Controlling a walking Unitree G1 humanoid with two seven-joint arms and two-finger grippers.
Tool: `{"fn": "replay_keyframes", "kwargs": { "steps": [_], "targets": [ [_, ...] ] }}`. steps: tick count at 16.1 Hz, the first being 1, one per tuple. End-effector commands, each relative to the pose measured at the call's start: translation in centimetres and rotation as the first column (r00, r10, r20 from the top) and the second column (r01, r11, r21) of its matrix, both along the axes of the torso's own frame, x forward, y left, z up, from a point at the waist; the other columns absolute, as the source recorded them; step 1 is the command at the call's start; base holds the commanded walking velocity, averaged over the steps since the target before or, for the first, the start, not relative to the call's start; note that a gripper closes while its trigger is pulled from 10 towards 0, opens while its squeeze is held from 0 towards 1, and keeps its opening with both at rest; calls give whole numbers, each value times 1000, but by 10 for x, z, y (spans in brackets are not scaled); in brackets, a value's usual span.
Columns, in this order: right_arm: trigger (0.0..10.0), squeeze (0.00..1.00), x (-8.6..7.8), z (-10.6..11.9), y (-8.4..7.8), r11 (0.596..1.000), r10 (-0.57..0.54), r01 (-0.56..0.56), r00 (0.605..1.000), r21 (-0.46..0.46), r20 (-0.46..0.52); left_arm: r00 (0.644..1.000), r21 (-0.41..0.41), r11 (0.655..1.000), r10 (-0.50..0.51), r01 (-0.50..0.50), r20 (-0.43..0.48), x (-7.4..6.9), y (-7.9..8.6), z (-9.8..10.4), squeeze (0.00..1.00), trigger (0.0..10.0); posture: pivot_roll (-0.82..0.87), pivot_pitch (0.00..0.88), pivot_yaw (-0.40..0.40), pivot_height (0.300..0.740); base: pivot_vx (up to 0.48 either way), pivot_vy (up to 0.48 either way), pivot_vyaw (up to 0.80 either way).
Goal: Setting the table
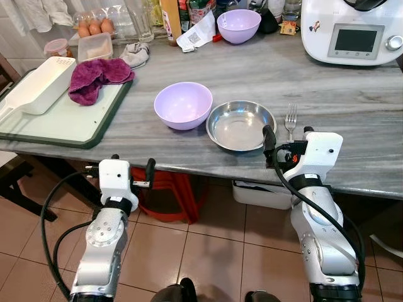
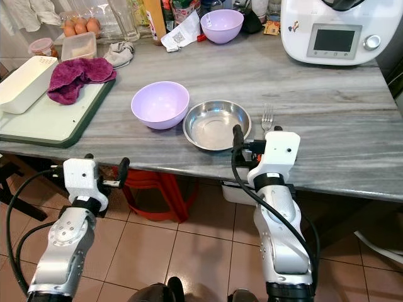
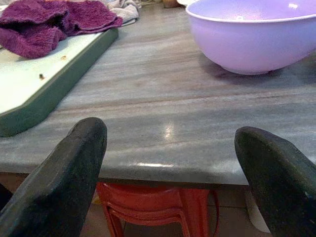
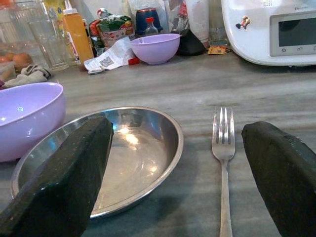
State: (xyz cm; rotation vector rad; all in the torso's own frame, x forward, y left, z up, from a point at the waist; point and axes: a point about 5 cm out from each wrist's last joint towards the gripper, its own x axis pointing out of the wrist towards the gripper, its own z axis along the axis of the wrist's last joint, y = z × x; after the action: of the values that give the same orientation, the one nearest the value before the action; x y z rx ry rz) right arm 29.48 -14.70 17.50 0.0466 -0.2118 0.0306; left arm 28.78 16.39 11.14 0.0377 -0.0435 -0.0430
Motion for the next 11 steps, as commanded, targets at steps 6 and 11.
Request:
{"fn": "replay_keyframes", "kwargs": {
  "steps": [6, 11],
  "targets": [
    [10000, 0, -1, 1, 1, 1000, 18, -18, 1000, 12, 2, 999, 20, 999, 29, -28, -36, 0, 0, -6, 0, 10000, -92, 170, 105, 740, -125, 0, 0],
    [10000, 0, 0, -6, 0, 1000, 10, -10, 1000, 5, -16, 999, 25, 999, 30, -29, -42, 1, -1, -7, 0, 10000, -95, 168, 100, 740, -281, 0, 0]
  ]
}}
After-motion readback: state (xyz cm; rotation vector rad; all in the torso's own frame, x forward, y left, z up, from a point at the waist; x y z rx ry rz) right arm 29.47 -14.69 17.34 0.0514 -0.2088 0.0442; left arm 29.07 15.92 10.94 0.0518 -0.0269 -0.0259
